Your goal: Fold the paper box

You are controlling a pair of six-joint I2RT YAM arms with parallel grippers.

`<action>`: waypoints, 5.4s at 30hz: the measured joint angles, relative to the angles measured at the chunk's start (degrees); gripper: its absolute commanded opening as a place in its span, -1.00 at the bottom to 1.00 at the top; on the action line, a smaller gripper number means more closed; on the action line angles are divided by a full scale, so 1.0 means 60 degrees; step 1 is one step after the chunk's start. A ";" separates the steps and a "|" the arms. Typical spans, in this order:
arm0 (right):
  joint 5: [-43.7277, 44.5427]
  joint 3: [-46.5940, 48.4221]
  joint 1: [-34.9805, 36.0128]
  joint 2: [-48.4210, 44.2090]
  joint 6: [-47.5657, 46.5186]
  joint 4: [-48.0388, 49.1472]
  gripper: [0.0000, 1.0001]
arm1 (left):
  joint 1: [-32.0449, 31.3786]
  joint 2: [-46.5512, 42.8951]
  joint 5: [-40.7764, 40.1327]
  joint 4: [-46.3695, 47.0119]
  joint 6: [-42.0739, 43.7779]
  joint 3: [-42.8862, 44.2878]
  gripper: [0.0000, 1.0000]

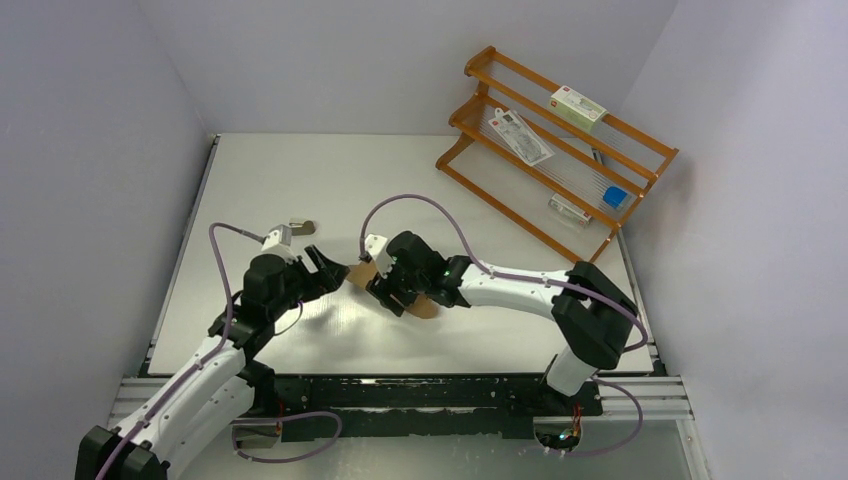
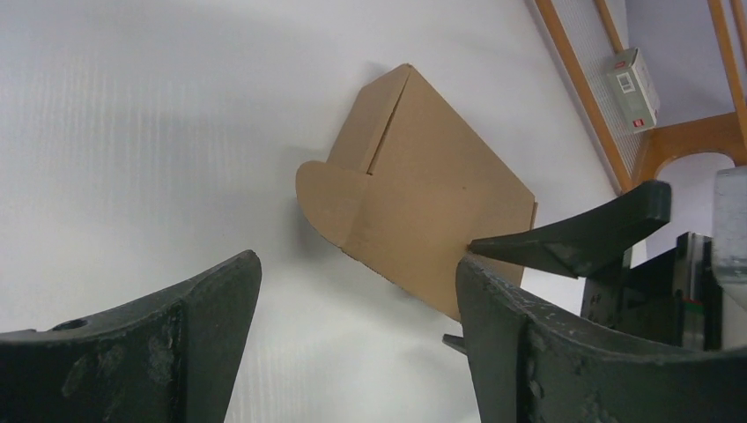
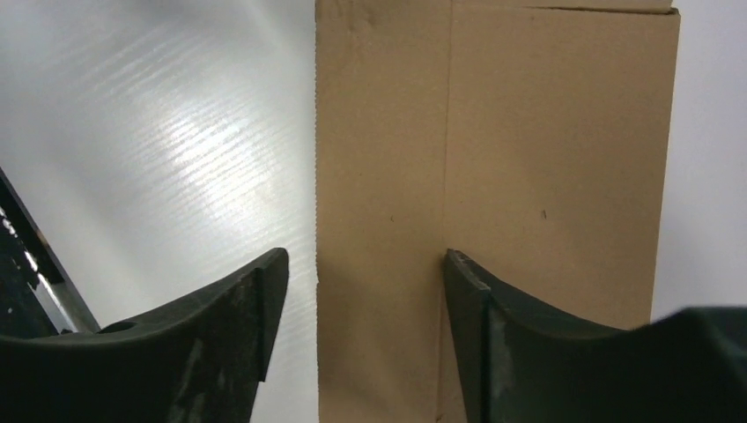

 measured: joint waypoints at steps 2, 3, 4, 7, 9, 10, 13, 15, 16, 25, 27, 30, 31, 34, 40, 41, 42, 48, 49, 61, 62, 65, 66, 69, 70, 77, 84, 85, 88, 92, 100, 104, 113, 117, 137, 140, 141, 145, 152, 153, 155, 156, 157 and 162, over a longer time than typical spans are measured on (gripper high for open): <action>0.0007 0.0018 0.0004 -0.0117 0.0040 -0.0215 0.51 | 0.0000 0.0113 0.0146 0.0222 -0.0168 -0.0146 0.72; 0.0018 0.0033 -0.0018 -0.0233 0.0069 -0.0361 0.53 | 0.0000 0.0160 0.0211 0.0357 -0.0248 -0.0215 0.72; 0.0015 0.0076 -0.0047 -0.0375 0.0095 -0.0514 0.54 | 0.0000 0.0200 0.0259 0.0441 -0.0310 -0.0270 0.72; -0.0091 0.0248 -0.0291 -0.0933 0.0189 -0.0736 0.55 | 0.0000 0.0324 0.0437 0.0860 -0.0543 -0.0521 0.71; -0.0197 0.0310 -0.0754 -0.1220 0.0295 -0.0725 0.56 | 0.0000 0.0426 0.0561 0.1115 -0.0699 -0.0681 0.70; -0.0310 0.0321 -0.1071 -0.1337 0.0382 -0.0688 0.57 | 0.0000 0.0506 0.0641 0.1271 -0.0783 -0.0769 0.70; -0.0769 0.0317 -0.2178 -0.1417 0.0787 -0.0470 0.57 | 0.0000 0.0790 0.0856 0.1738 -0.0987 -0.0994 0.64; -0.1100 0.0262 -0.2892 -0.1322 0.1133 -0.0251 0.59 | -0.0004 0.1002 0.0973 0.1978 -0.1071 -0.1096 0.62; -0.1286 0.0222 -0.3209 -0.1235 0.1290 -0.0142 0.59 | -0.0004 0.1126 0.1027 0.2102 -0.1111 -0.1129 0.63; -0.3005 -0.0240 -0.4554 0.0055 0.2484 0.0699 0.55 | -0.0229 0.2288 0.1293 0.3366 -0.1322 -0.1177 0.63; -0.3344 -0.0364 -0.4710 0.0255 0.2685 0.0965 0.51 | -0.0339 0.2725 0.1362 0.3665 -0.1341 -0.1177 0.61; -0.3832 -0.0594 -0.4878 0.0492 0.2947 0.1399 0.43 | -0.0470 0.3249 0.1417 0.3989 -0.1355 -0.1177 0.61; -0.4000 -0.0681 -0.4932 0.0583 0.3038 0.1534 0.37 | -0.0503 0.3359 0.1417 0.4065 -0.1359 -0.1177 0.61; -0.4448 -0.0889 -0.5071 0.0885 0.3289 0.1934 0.21 | -0.0590 0.3570 0.1417 0.4309 -0.1384 -0.1177 0.61; -0.5326 -0.1271 -0.5151 0.1169 0.3759 0.2812 -0.04 | -0.0663 0.3880 0.1410 0.4590 -0.1381 -0.1169 0.61; -0.5446 -0.1341 -0.5151 0.1188 0.3825 0.2951 -0.09 | -0.0674 0.3956 0.1410 0.4652 -0.1384 -0.1169 0.61; -0.5603 -0.1428 -0.5155 0.1213 0.3931 0.3122 -0.17 | -0.0688 0.4051 0.1410 0.4699 -0.1381 -0.1166 0.61; -0.6266 -0.1945 -0.5173 0.1220 0.4535 0.4084 -0.34 | -0.0714 0.4280 0.1395 0.4885 -0.1424 -0.1169 0.65; -0.6353 -0.2029 -0.5176 0.1231 0.4641 0.4229 -0.37 | -0.0714 0.4280 0.1395 0.4932 -0.1450 -0.1169 0.66; -0.7267 -0.3093 -0.5300 0.1676 0.6258 0.6761 -0.58 | -0.0761 0.4146 0.1377 0.5180 -0.1749 -0.1239 0.82; -0.7359 -0.3220 -0.5333 0.1723 0.6451 0.7053 -0.59 | -0.0765 0.4153 0.1377 0.5231 -0.1781 -0.1279 0.82; -0.7584 -0.3592 -0.5413 0.1865 0.7034 0.7887 -0.60 | -0.0769 0.4240 0.1381 0.5329 -0.1891 -0.1326 0.83; -0.7632 -0.3668 -0.5435 0.1905 0.7191 0.8080 -0.61 | -0.0769 0.4258 0.1381 0.5359 -0.1905 -0.1330 0.83; -0.7741 -0.3836 -0.5504 0.2076 0.7635 0.8619 -0.65 | -0.0769 0.4266 0.1384 0.5450 -0.2011 -0.1341 0.84; -0.7785 -0.3883 -0.5541 0.2149 0.7799 0.8823 -0.65 | -0.0769 0.4233 0.1384 0.5450 -0.2058 -0.1348 0.85; -0.8029 -0.4335 -0.5785 0.2659 0.8943 1.0429 -0.65 | -0.0780 0.3330 0.1264 0.5417 -0.2404 -0.1566 0.86; -0.8229 -0.4503 -0.5792 0.3220 0.9741 1.1621 -0.64 | -0.0892 0.3300 0.1249 0.5712 -0.2852 -0.1643 0.85; -0.8204 -0.4503 -0.5792 0.3286 0.9755 1.1679 -0.64 | -0.0933 0.3395 0.1249 0.5792 -0.2914 -0.1643 0.85; -0.8149 -0.4539 -0.5792 0.3508 0.9763 1.1632 -0.63 | -0.1100 0.3810 0.1253 0.6073 -0.3034 -0.1625 0.85; -0.8120 -0.4645 -0.5785 0.3603 0.9657 1.1358 -0.53 | -0.1410 0.4346 0.1249 0.6473 -0.3217 -0.1614 0.84; -0.7719 -0.4492 -0.5788 0.2863 0.8644 0.9694 -0.32 | -0.1920 0.4306 0.1107 0.6444 -0.3275 -0.1129 0.84; -0.7304 -0.4444 -0.5880 0.1818 0.8029 0.8553 -0.05 | -0.2004 0.3912 0.0794 0.6182 -0.3195 -0.1060 0.85; -0.6375 -0.4251 -0.5945 -0.0663 0.6983 0.6623 0.20 | -0.2007 0.3639 0.0382 0.5676 -0.3038 -0.1585 0.84; -0.6441 -0.4408 -0.5890 -0.0634 0.7009 0.6608 0.21 | -0.2007 0.3850 0.0317 0.5650 -0.2918 -0.1617 0.80; -0.6874 -0.5071 -0.5304 0.0357 0.7603 0.7788 -0.09 | -0.2167 0.5493 0.0142 0.6597 -0.2477 -0.1559 0.71; -0.6932 -0.5136 -0.5286 0.0681 0.7734 0.8083 -0.27 | -0.2171 0.5362 0.0138 0.6477 -0.2466 -0.1559 0.77; -0.6991 -0.5147 -0.5289 0.0772 0.7792 0.8229 -0.33 | -0.2171 0.5286 0.0138 0.6393 -0.2455 -0.1559 0.80; -0.7337 -0.5147 -0.5289 0.1166 0.8087 0.9049 -0.52 | -0.2178 0.4870 0.0138 0.5974 -0.2466 -0.1563 0.94; -0.7850 -0.5293 -0.5442 0.2069 0.8823 1.0830 -0.68 | -0.2193 0.2554 0.0040 0.4878 -0.2761 -0.1756 0.94; -0.7923 -0.5322 -0.5482 0.2204 0.8947 1.1092 -0.68 | -0.2197 0.2146 -0.0022 0.4677 -0.2776 -0.1759 0.94; -0.8029 -0.5366 -0.5563 0.2371 0.9125 1.1453 -0.69 | -0.2197 0.1213 -0.0291 0.4135 -0.2809 -0.1756 0.90; -0.8065 -0.5377 -0.5599 0.2422 0.9176 1.1581 -0.69 | -0.2197 0.0805 -0.0419 0.3880 -0.2820 -0.1756 0.88; -0.8098 -0.5384 -0.5617 0.2444 0.9202 1.1646 -0.68 | -0.2197 0.0492 -0.0557 0.3650 -0.2849 -0.1756 0.84; -0.8167 -0.5384 -0.5759 0.2452 0.9205 1.1661 -0.68 | -0.2193 -0.0597 -0.1118 0.2783 -0.3144 -0.2033 0.52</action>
